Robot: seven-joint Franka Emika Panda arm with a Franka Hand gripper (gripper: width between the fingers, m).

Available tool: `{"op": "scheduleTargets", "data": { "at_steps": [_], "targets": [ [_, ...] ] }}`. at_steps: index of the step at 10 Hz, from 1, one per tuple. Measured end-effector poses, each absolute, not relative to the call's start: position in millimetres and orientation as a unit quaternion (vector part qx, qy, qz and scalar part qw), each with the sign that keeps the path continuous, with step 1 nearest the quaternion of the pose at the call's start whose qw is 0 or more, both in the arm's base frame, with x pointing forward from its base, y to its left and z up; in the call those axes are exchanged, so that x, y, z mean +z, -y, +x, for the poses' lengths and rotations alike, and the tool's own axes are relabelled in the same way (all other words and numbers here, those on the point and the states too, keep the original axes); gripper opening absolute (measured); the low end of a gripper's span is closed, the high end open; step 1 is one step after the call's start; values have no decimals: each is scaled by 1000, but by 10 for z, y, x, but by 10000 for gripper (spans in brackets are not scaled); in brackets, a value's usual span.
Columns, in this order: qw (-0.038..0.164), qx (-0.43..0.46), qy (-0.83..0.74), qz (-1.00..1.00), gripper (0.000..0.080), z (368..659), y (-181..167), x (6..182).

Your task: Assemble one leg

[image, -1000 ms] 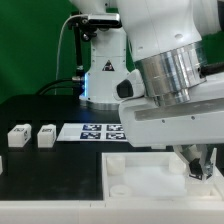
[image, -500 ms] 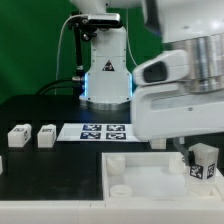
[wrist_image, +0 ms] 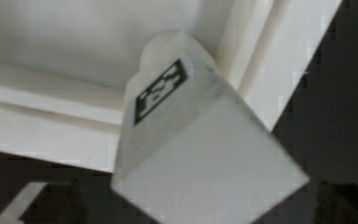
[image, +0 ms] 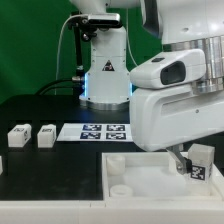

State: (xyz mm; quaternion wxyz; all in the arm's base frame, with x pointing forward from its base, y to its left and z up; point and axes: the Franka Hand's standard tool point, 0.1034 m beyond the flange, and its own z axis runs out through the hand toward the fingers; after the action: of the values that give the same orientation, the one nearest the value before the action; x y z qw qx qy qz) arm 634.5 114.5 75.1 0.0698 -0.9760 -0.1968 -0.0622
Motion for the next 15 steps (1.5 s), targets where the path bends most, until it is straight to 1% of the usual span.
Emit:
{"op": "scheduleTargets", "data": {
  "at_steps": [2,4,7,8,9,11,15],
  "targets": [
    [60,-62,289,-953,648,6237,-1088,656],
    [52,-61,364,-928,648,6176,-1040,597],
    [52,-64,344,-935,646,6175,-1041,585],
    [54,-62,320,-944,490,6173,-1044,582],
    [58,-59,266,-960,288,6171,-1049,579],
    [63,-56,191,-978,289,6178,-1054,584],
    [77,-23,-78,-994,289,6197,-1126,644]
  ]
}}
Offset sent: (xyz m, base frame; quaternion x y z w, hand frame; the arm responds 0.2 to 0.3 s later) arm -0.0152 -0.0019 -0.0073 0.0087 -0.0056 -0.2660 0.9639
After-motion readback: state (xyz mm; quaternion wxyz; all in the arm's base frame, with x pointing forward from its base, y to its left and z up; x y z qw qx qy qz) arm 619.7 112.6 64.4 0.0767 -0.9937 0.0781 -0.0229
